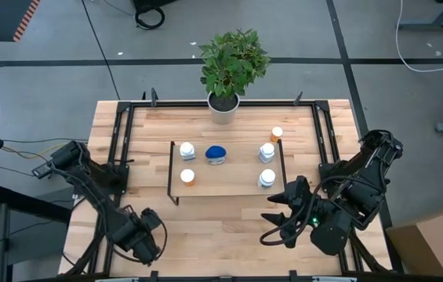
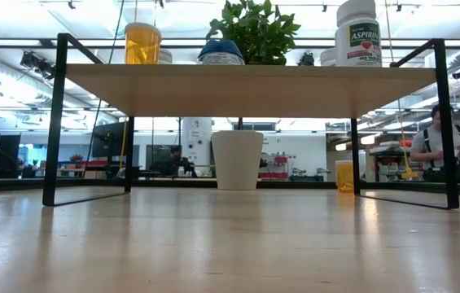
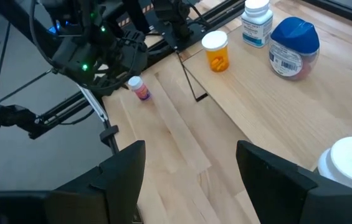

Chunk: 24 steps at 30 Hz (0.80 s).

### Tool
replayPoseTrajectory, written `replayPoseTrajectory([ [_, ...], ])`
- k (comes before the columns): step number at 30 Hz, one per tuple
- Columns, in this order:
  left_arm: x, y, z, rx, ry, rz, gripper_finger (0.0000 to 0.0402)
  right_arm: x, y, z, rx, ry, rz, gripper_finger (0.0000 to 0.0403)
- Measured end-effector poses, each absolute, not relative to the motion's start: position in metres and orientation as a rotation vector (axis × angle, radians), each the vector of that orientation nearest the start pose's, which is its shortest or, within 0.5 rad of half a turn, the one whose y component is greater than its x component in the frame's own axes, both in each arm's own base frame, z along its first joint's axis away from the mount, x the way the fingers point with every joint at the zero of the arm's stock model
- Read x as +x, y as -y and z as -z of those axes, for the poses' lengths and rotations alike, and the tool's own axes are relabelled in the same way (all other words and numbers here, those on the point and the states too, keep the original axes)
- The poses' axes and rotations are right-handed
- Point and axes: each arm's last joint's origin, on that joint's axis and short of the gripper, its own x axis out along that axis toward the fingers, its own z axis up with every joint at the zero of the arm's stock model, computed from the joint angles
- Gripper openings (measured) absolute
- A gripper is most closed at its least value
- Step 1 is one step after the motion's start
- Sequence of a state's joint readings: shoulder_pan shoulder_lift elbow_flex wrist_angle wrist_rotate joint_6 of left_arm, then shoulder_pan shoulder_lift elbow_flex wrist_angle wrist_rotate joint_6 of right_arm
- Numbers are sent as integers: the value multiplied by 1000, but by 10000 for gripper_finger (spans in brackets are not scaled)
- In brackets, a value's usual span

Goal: Pick and place medicine bottles onto shelf by color
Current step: Put the pink pill bottle on the shelf

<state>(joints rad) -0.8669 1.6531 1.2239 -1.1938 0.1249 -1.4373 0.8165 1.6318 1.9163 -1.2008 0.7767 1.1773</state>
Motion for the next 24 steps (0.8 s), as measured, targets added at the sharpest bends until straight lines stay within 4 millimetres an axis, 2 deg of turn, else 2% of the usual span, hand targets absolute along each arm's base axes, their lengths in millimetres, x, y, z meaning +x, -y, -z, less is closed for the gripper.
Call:
replayPoseTrajectory([
  [6,184,223,-208,-515,-1638,-387,317,227,-210,-423,484,-547,326,259],
  [12,178,217,-195,-497,-1681,-427,315,227,-210,-423,484,-547,327,259],
  [24,180,217,-194,-488,-1677,-380,289,227,-209,-424,486,-537,335,259],
])
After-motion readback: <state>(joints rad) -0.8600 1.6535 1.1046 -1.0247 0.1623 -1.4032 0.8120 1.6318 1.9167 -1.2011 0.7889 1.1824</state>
